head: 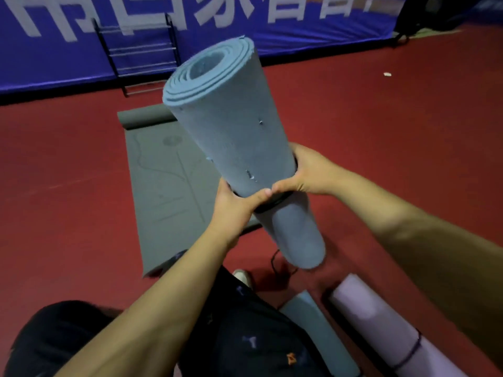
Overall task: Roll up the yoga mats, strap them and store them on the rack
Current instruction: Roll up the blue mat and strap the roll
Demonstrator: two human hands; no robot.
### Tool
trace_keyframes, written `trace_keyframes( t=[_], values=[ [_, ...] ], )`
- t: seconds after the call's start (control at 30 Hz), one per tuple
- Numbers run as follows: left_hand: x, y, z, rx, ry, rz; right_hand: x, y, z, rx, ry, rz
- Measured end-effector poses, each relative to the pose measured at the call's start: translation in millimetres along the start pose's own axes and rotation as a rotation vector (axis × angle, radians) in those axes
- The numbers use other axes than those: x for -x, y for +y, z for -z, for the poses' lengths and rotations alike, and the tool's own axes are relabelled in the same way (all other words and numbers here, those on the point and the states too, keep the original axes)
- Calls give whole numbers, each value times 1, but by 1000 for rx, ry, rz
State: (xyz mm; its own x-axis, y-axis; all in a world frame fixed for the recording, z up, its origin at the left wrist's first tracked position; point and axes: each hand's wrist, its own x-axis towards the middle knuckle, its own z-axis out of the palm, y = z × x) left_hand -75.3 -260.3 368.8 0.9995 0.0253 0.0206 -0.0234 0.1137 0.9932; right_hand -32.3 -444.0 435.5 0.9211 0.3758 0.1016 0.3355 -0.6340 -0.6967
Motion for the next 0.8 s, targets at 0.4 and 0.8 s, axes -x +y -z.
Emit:
trace_keyframes(
  t=[0.4, 0.8],
  values=[
    [73, -79, -140, 252, -132, 565, 114, 135, 29, 58, -313, -513],
    [131, -115, -206, -461, -758, 1074, 244, 197, 14, 67, -715, -856]
  ],
)
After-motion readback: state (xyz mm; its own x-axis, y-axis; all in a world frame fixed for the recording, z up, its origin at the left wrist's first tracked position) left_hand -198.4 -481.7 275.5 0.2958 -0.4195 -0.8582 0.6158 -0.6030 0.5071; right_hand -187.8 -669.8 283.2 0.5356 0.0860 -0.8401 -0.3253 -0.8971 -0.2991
